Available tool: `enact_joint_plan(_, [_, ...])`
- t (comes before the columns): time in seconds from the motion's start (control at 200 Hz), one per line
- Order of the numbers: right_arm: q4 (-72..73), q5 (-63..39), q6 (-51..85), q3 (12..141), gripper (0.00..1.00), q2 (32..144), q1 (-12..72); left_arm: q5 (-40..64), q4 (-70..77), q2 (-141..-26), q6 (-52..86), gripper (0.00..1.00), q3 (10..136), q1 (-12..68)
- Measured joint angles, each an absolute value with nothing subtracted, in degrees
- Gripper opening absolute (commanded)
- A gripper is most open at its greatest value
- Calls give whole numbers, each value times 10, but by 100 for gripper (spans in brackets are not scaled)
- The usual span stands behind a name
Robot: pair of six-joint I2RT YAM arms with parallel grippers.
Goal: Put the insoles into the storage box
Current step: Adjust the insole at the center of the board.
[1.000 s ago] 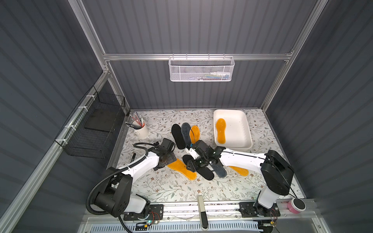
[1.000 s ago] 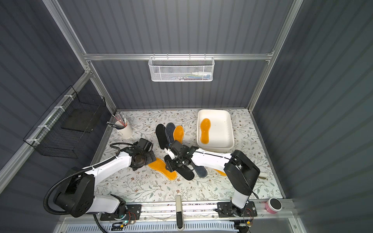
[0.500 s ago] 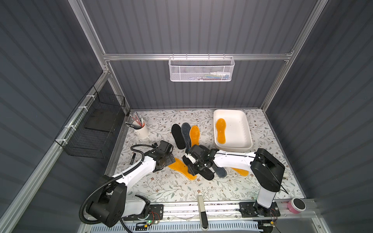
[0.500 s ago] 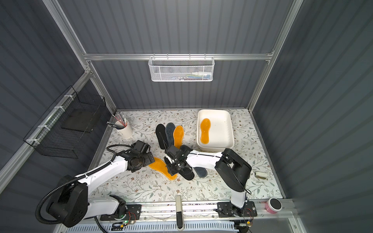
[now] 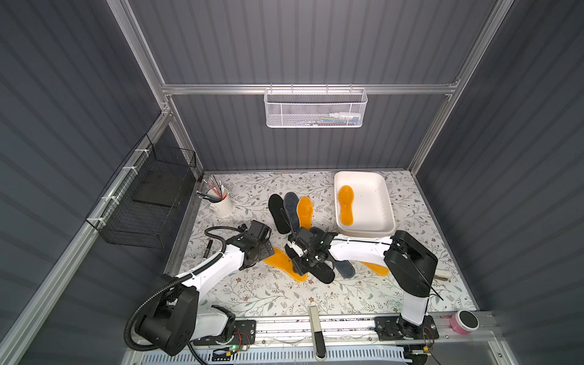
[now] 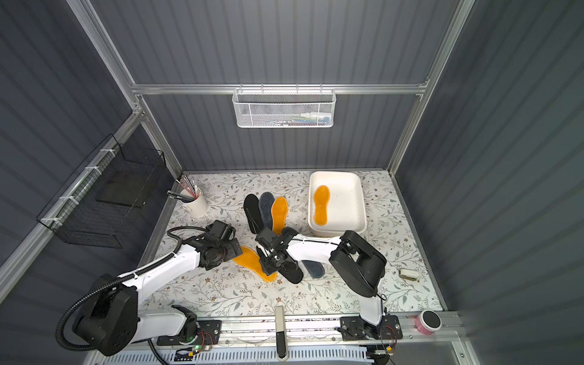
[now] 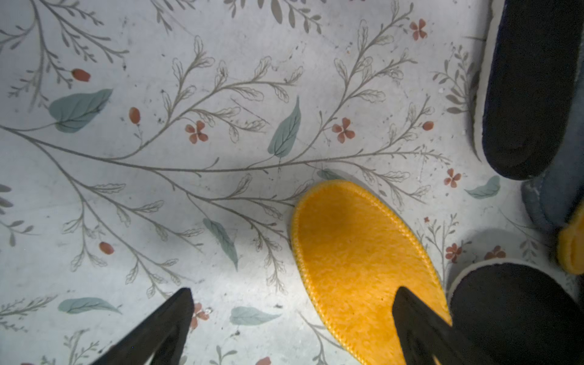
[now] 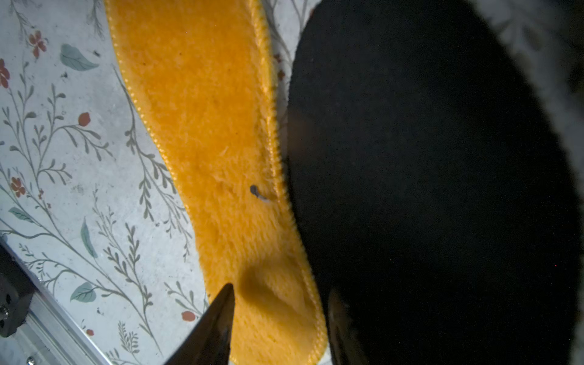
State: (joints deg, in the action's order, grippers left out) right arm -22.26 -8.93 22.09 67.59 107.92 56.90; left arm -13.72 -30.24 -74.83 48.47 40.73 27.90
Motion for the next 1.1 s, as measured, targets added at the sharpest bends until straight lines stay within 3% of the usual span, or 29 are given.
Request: enact_joint_plan(1.101, [-227,-156,214,689,50,1092,623,-145,-298,-730,480,100,377,269])
